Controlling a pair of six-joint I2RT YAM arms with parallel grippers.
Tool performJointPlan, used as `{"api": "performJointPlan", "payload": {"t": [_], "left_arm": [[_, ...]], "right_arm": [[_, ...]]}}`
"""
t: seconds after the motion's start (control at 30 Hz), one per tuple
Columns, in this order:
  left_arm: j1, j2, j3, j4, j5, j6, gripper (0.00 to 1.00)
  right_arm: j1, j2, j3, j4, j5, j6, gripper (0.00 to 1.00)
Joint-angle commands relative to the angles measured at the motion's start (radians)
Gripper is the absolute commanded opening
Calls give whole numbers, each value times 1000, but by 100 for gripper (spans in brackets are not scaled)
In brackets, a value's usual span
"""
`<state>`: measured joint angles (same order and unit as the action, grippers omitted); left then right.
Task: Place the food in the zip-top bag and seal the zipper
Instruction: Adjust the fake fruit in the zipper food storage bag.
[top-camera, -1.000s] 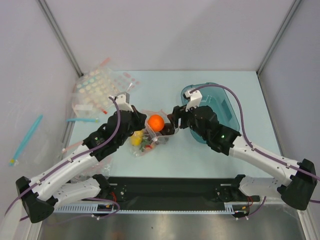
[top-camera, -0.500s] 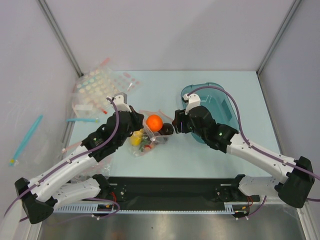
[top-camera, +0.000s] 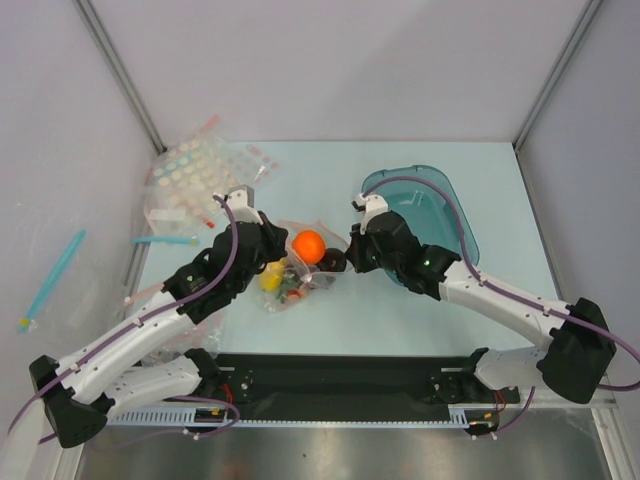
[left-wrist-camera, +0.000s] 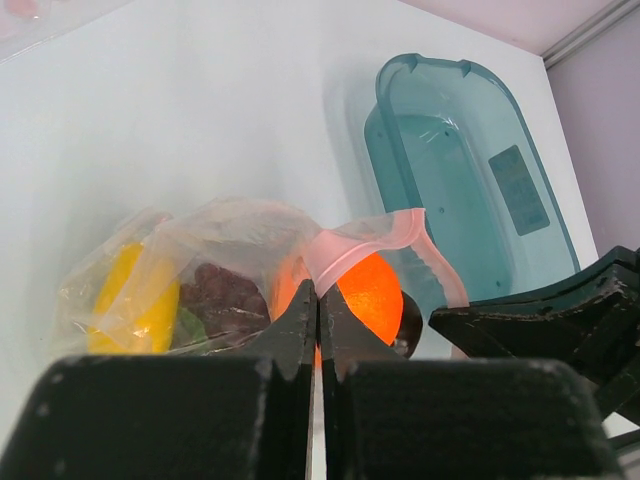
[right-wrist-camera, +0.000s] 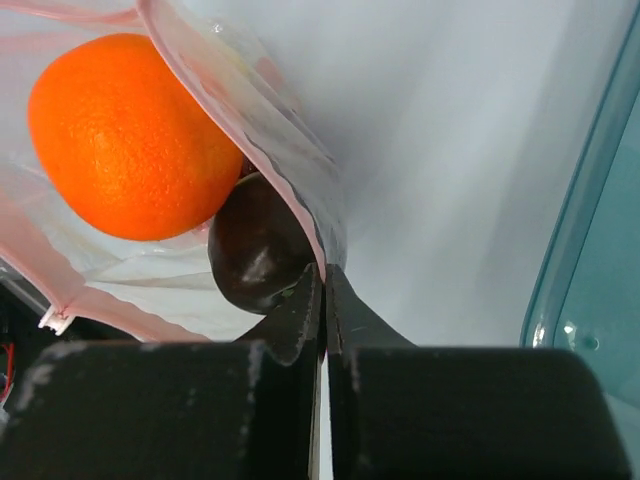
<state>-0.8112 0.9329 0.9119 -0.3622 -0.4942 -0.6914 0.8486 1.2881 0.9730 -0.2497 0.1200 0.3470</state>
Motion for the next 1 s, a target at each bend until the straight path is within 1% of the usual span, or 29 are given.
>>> {"api": "performJointPlan", "payload": {"t": [0.0,0.03,0.13,0.17,0.23,0.27,0.33,0.4,0.47,0.5,0.57,0.67,0.83,0.9,0.97], "left_arm": [[3,-26,48,-3,-4,-11,0],[1,-25,61,-10,5,-13,0],[1,-11,85,-18,103,-10,0],[1,-5,93,-17,161,0,0],[1,32,128,-38,229,16,0],[1,44,140,-47,297,20,0],[0,64,154,-49,359,27,0],[-3,60,142,-9,423,23,0],[-3,46,119,20,445,24,0],[-3,44,120,17,436,23,0],[-3,38,120,5,413,24,0],[-3,35,108,11,375,16,0],[-3,47,105,14,353,13,0],[-3,53,104,19,356,12,0],[-3,58,101,22,362,7,0]], "right_arm": [[-3,-85,3,79,-20,-6,0],[-2,-99,30,81,-10,-8,0],[-2,-116,122,21,20,-9,0],[0,-110,201,3,7,-13,0],[23,-81,272,-35,3,-25,0],[33,-69,332,-37,6,-29,0],[70,-17,374,-36,3,-39,0],[90,26,406,-28,-45,-51,0],[110,63,398,10,-68,-71,0],[112,63,367,26,-62,-72,0],[112,37,333,67,-43,-71,0],[112,-27,284,64,13,-86,0],[67,-95,176,89,23,-103,0],[40,-114,152,108,6,-100,5],[30,-133,129,122,-34,-103,7]]}}
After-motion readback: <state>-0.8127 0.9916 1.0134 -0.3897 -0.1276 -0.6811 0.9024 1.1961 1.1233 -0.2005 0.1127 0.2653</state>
